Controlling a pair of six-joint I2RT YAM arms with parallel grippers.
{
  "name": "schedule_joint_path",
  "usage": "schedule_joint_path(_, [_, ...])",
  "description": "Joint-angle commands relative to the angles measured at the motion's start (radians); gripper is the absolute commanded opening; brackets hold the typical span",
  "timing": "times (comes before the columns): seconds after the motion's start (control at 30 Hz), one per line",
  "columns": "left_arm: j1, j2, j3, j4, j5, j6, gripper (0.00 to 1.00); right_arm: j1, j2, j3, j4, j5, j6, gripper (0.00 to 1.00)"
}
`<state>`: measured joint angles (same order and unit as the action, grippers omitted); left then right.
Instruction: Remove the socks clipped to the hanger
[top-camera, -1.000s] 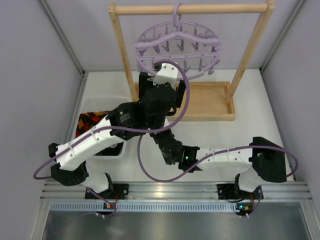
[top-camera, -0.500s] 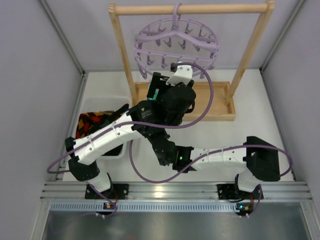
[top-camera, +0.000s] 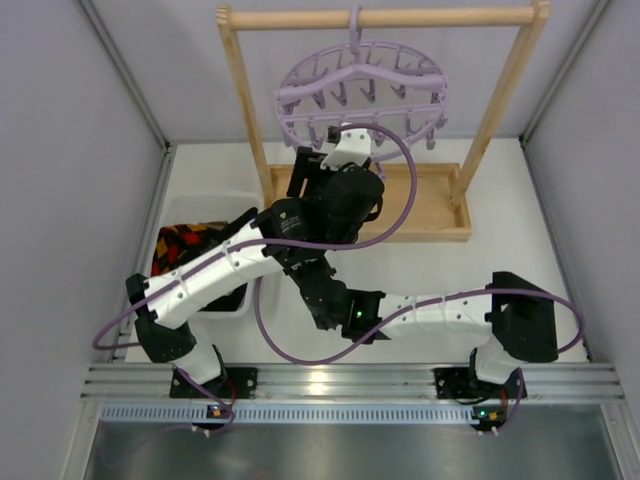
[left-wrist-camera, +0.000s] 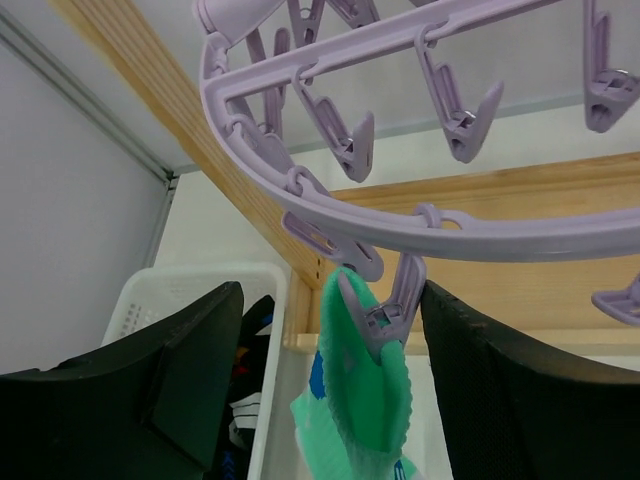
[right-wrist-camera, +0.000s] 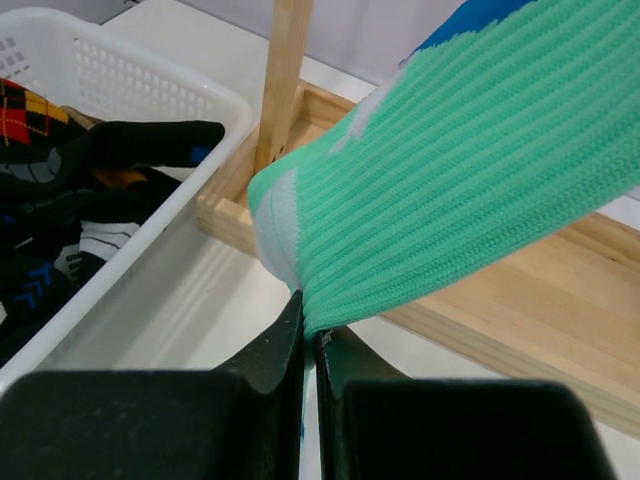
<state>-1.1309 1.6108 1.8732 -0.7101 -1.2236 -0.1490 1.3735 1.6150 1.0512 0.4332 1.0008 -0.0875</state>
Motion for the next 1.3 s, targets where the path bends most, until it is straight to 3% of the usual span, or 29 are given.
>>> schedule_joint_path(0.0, [0.026, -0.054, -0.019, 0.024, 0.004, -0.027, 0.75, 0.021, 0.013, 0.055, -0.025, -0.027, 0.022, 0.00])
schedule_joint_path(0.63, [0.124, -0.042, -0.054, 0.026, 0.079, -0.052, 0.64, 0.044, 0.013, 0.052, -0.005, -0.057, -0.003, 0.00])
schedule_joint_path(0.8, [0.163, -0.031, -0.046, 0.031, 0.127, -0.055, 0.57, 0.059, 0.016, 0.052, 0.009, -0.059, -0.018, 0.00])
schedule_joint_path(1.0, [0.177, -0.031, -0.043, 0.034, 0.151, -0.057, 0.35, 0.071, 0.019, 0.046, 0.021, -0.059, -0.027, 0.00])
schedule_joint_path(1.17, [0.183, -0.031, -0.040, 0.032, 0.168, -0.054, 0.06, 0.073, 0.010, 0.026, 0.033, -0.057, -0.026, 0.00])
schedule_joint_path(1.27, [0.186, -0.035, -0.042, 0.032, 0.176, -0.055, 0.04, 0.073, -0.016, -0.026, 0.055, -0.048, -0.012, 0.00])
